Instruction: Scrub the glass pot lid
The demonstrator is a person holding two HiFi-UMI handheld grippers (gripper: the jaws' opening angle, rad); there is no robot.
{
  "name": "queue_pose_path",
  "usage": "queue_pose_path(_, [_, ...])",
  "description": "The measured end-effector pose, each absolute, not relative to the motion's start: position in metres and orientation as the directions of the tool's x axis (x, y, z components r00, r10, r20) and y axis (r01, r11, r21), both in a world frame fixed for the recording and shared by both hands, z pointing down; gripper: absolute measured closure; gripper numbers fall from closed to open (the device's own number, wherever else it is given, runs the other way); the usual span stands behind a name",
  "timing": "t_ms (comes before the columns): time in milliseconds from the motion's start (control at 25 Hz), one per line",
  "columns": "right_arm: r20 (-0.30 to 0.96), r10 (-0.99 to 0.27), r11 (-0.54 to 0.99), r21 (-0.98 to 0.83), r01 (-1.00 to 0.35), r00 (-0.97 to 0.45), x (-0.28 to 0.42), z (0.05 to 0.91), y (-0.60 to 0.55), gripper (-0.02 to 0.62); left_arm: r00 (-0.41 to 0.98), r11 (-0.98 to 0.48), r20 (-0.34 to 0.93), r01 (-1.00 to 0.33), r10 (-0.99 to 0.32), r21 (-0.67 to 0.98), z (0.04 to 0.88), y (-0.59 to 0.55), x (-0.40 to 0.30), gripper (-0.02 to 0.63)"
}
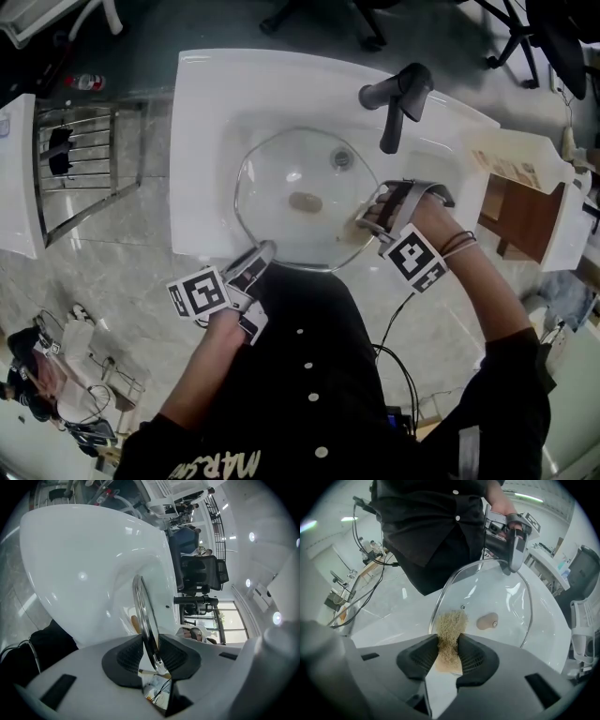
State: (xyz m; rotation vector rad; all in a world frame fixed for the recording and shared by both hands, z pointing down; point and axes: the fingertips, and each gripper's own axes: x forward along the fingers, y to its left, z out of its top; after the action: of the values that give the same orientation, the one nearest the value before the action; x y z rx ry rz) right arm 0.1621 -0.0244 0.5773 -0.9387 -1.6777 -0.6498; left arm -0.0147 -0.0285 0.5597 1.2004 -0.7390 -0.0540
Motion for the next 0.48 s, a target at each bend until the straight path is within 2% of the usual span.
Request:
queue_pose_path(200, [0.956,0.262,0.553,-0.033,0.832,-0.136,0.158,0.568,-0.026,0.459,0.770,0.391,0.485,-0.331,-0.414,0.859,0.559,-0.028,-0.015,0.491])
queue_pose_path(360, [0.938,0.153,0.666,0.136,0.734,-0.312,0.121,0.563,-0.047,0.459,0.783,0.388,0.461,-0.305,-0.417,0.870,0.559,-0.027,-0.014,0.491])
queue_pose_path(480, [0.898,0.114,0.688,0.237,0.686,-0.424,0.083,0.557,-0.048,0.457,0.787,0.397,0.436,-0.266,-0.437,0.878,0.558,-0.028,-0.014,0.491])
